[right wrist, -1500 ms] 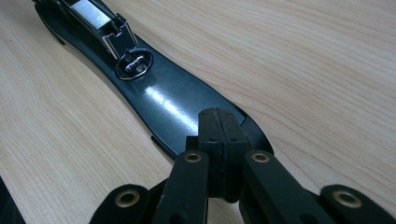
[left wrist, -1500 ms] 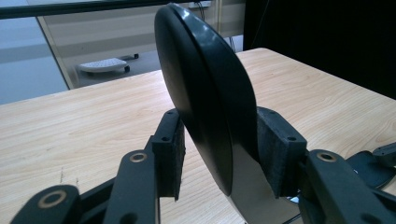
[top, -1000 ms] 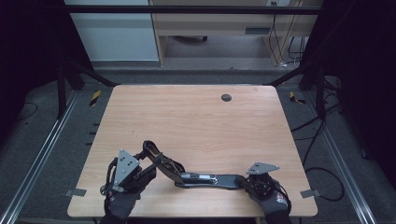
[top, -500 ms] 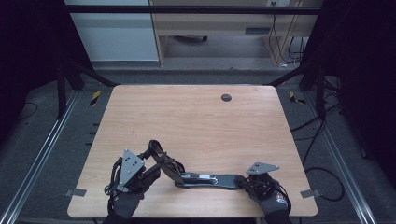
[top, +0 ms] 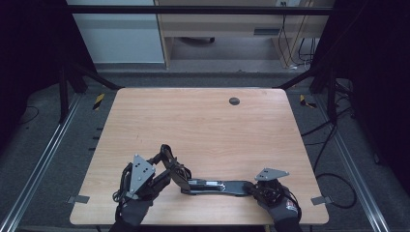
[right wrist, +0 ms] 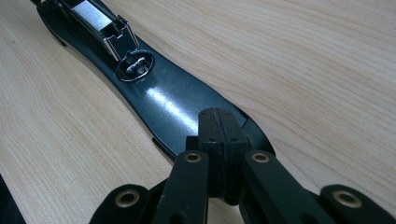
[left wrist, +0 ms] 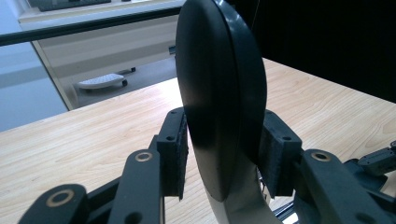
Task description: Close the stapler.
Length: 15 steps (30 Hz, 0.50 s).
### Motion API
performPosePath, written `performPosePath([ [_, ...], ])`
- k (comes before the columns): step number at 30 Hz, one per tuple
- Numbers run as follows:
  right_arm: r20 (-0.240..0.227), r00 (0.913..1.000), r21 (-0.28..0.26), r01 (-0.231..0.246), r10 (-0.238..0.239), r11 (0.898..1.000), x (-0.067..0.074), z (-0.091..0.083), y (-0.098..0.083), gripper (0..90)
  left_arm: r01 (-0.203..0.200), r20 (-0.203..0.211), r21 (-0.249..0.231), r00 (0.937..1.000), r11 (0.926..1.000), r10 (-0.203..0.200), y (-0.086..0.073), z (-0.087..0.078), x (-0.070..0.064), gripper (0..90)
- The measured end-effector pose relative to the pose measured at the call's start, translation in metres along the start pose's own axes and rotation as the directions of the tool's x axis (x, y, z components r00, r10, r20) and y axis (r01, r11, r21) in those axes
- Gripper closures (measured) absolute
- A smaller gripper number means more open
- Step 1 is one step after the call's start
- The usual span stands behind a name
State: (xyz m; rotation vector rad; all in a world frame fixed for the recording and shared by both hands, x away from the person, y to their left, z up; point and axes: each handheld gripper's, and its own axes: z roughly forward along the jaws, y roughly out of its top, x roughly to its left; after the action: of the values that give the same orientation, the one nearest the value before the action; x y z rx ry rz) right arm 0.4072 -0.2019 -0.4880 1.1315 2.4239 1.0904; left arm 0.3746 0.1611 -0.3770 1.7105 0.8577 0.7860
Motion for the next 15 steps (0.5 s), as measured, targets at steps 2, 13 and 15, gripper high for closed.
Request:
performPosePath([
  [2, 0.001, 1.0000, 0.003, -0.001, 0.001, 1.000, 0.0000, -0.0003, 0.0001, 90.0, -0.007, -0.002, 0.000, 1.0000, 1.0000, 0.007, 0.0008, 0.0007, -0.0022, 57.4],
  [13, 0.001, 1.0000, 0.003, -0.001, 0.001, 1.000, 0.0001, -0.0002, 0.0001, 90.0, -0.018, -0.003, -0.002, 0.9998, 0.9998, 0.018, 0.0039, 0.0040, -0.0091, 57.9],
  [15, 0.000, 1.0000, 0.002, 0.000, 0.000, 1.000, 0.0000, -0.0001, 0.0001, 90.0, -0.021, -0.004, -0.002, 0.9998, 0.9998, 0.021, 0.0041, 0.0042, -0.0096, 58.1],
])
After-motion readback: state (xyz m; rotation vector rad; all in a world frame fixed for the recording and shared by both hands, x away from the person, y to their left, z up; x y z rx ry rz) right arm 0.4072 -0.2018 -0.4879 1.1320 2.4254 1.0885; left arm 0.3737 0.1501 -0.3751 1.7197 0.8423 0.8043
